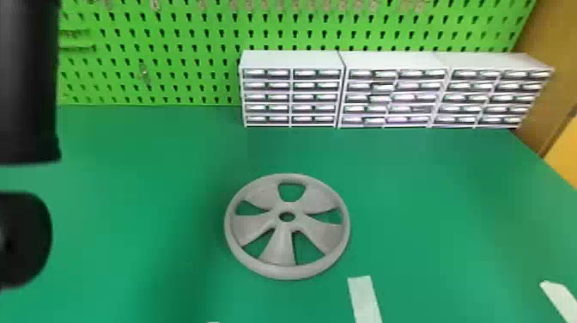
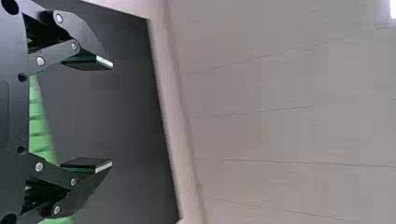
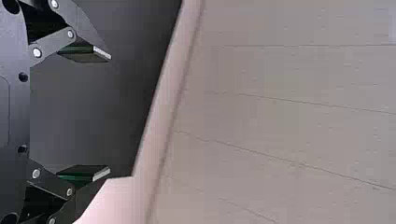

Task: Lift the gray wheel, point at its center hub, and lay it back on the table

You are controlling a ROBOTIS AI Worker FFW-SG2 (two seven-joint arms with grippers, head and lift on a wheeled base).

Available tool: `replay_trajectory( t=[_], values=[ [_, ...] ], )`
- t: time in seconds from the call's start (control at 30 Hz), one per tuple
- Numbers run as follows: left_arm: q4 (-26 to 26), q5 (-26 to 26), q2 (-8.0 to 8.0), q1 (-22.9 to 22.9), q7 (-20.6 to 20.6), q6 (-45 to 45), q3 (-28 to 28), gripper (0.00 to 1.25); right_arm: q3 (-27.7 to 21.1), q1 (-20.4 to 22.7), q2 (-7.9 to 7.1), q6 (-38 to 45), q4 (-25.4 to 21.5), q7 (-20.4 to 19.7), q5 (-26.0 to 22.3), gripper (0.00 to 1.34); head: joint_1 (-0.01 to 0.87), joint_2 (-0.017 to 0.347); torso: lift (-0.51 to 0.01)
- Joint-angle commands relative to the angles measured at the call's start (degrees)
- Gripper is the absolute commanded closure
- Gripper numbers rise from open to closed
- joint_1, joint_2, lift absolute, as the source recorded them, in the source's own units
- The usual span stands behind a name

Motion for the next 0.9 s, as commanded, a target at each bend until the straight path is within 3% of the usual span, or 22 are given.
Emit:
replay_trajectory(
  t=[0.0,0.27,0.53,0.87],
  values=[
    [-1.7,-1.1,0.15,-5.4,0.5,0.0,-1.3,0.51,0.6,-4.5,-0.01,0.0,-0.1,-0.2,0.7,0.42,0.692,0.048,-0.096],
    [-2.5,-1.6,0.15,-12.9,1.6,0.1,-4.0,0.51,1.2,-11.2,0.6,0.8,-0.2,-0.7,0.2,0.42,0.692,0.048,-0.096],
    [-4.4,-2.1,0.06,-17.6,2.4,1.7,-4.3,0.51,1.2,-16.0,0.6,2.4,-0.3,-1.2,0.4,0.42,0.692,0.048,-0.096],
    [-8.3,-2.1,0.15,-20.2,3.2,3.6,-3.5,0.51,2.6,-19.0,-1.42,5.5,-3.1,-2.6,1.3,0.41,0.692,0.048,-0.096]
  ],
)
